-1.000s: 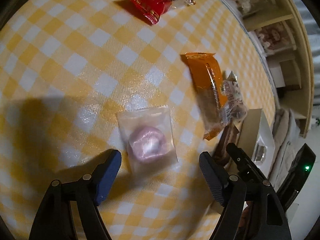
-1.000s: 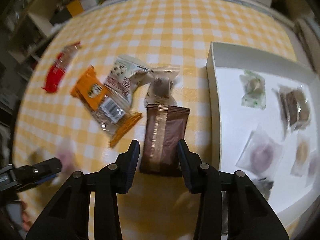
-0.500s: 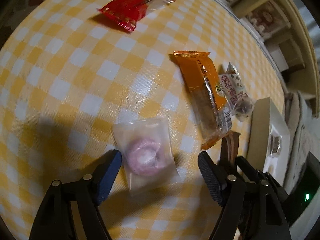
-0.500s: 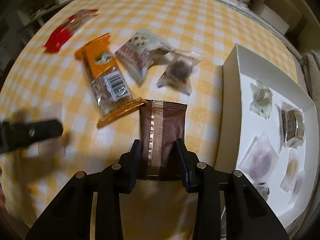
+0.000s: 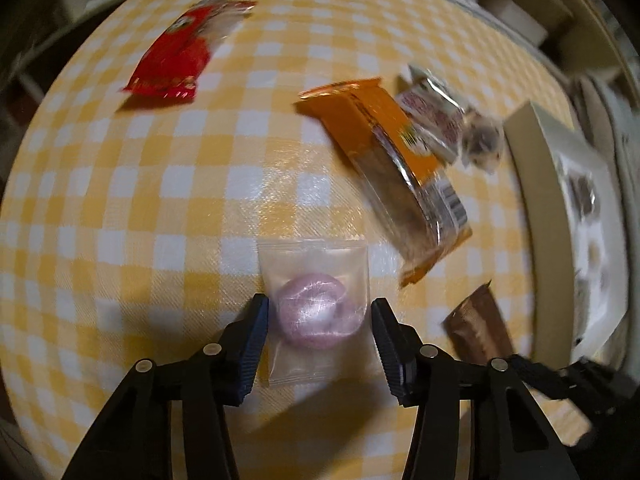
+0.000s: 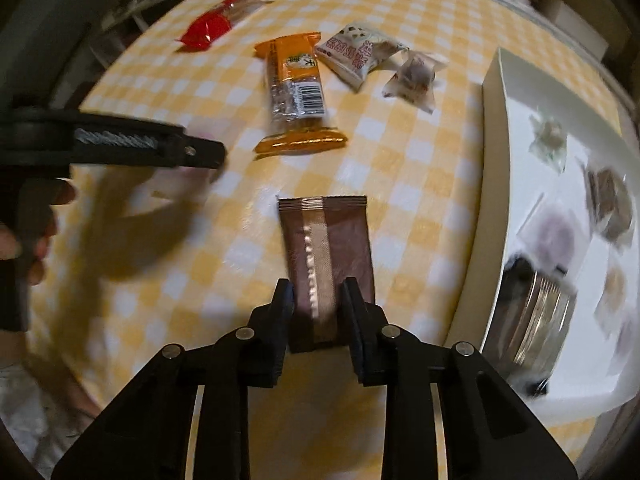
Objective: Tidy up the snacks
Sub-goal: 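Lift the chocolate bar and pink-ring pouch and carry both toward the tray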
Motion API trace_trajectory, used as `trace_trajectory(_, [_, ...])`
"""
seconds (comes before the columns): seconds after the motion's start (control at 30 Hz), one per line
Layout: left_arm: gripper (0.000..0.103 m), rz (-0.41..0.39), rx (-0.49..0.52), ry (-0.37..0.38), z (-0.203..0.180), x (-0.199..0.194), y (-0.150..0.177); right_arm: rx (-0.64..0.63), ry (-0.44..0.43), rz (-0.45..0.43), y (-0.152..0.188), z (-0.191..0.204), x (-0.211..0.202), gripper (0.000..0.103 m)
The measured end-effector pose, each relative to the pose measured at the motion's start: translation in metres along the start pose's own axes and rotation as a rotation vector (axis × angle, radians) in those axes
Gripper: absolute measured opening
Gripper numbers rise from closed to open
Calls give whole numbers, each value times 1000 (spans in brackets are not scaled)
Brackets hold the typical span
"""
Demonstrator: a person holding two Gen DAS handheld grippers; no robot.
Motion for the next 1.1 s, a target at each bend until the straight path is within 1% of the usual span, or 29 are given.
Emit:
trace_trajectory(0.1, [51,-9,34,-22,-5,4,2,43,-37,-37,-1,-3,-11,26])
trace_trajectory(0.2, [52,-9,54,-36,-4,3,4,60,-48,-72,1,-14,-19,28])
trace_trajectory(0.23, [52,-7,62,-58,-1,3,6,59,-52,-77,-4,-21,-20,30])
trace_trajectory(0.3, [52,-5,75,-92,7,-1,7,51,-61,-89,-9,-22,-20,35])
trace_trajectory(0.33, [52,-2,77,-105,10,-2,8,44,-63,-94,-11,-22,-18,39])
trace_trajectory(0.37, [52,4,75,-112,16,-5,8,36,-62,-95,-15,-23,-17,43])
trace_trajectory(0.47, [52,22,87,-136,23,-10,12,-1,-64,-72,-23,-25,-8,44])
trace_trajectory(0.57, [53,32,114,-177,29,-13,16,-37,-61,-50,-35,-23,6,45])
trace_trajectory(0.63, [60,42,101,-181,35,-15,18,-53,-54,-41,-39,-21,10,48])
trace_trajectory(0.7, [65,45,80,-184,40,-16,19,-69,-49,-29,-40,-19,14,53])
trace_trajectory(0.73, [65,45,71,-186,43,-17,20,-79,-43,-23,-38,-18,14,55])
trace_trajectory(0.83, [65,44,40,-181,49,-18,19,-96,-21,5,-34,-15,16,55])
trace_trajectory(0.97, [63,39,-15,-161,52,-18,17,-58,-52,32,-24,-13,18,49])
trace_trajectory(1.0, [59,36,-17,-159,51,-18,17,-52,-56,33,-23,-13,17,47])
trace_trajectory(1.03, [53,36,-14,-160,50,-18,17,-49,-58,33,-23,-13,16,43])
trace_trajectory(1.1, [51,34,3,-161,46,-18,19,-33,-59,26,-23,-15,14,42])
Point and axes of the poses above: each gripper's, at about its wrist camera, not at the fingertips, and x roughly the way its jaws point, z to its left, y to its underside, the point moved 9 cm from there along x, roughly the way its jaws point, and after that the axes turned 13 degrees about -x, right-handed, at the moved point
